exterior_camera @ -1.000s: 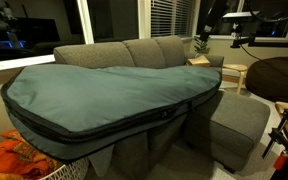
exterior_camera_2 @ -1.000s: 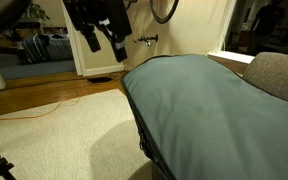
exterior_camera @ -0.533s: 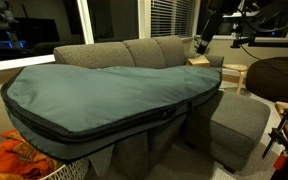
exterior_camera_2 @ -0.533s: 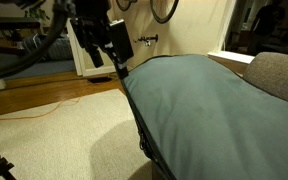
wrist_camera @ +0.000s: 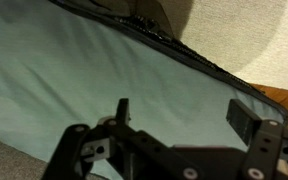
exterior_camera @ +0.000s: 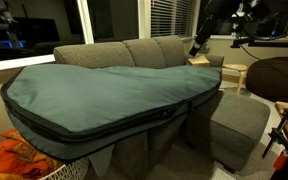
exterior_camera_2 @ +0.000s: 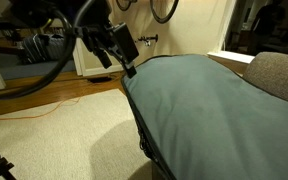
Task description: Open the zip to the left
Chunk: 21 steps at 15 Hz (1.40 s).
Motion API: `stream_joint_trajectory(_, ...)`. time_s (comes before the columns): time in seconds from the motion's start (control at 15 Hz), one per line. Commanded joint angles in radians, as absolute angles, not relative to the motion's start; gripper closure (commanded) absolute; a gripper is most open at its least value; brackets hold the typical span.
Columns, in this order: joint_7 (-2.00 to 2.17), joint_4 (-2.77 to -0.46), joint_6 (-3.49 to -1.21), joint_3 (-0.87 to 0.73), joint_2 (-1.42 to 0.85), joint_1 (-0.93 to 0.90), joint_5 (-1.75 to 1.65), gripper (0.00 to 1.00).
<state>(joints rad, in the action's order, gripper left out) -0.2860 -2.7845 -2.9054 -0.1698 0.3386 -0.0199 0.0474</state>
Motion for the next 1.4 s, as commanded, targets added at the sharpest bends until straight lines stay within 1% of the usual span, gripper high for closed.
stream_joint_trajectory(0.0,-0.273,-2.782,-2.991,-0.183,0.282,-0.047,0.071,0.0)
stream_joint_trajectory(0.33,-0.29,-2.78,-3.036,-0.186,0.218,-0.046,0.1,0.0)
stream_joint_trajectory(0.87,-0.304,-2.774,-3.041,-0.189,0.162,-0.048,0.15,0.0)
stream_joint_trajectory(1.33,-0.404,-2.773,-3.105,-0.217,0.139,-0.111,0.287,0.0)
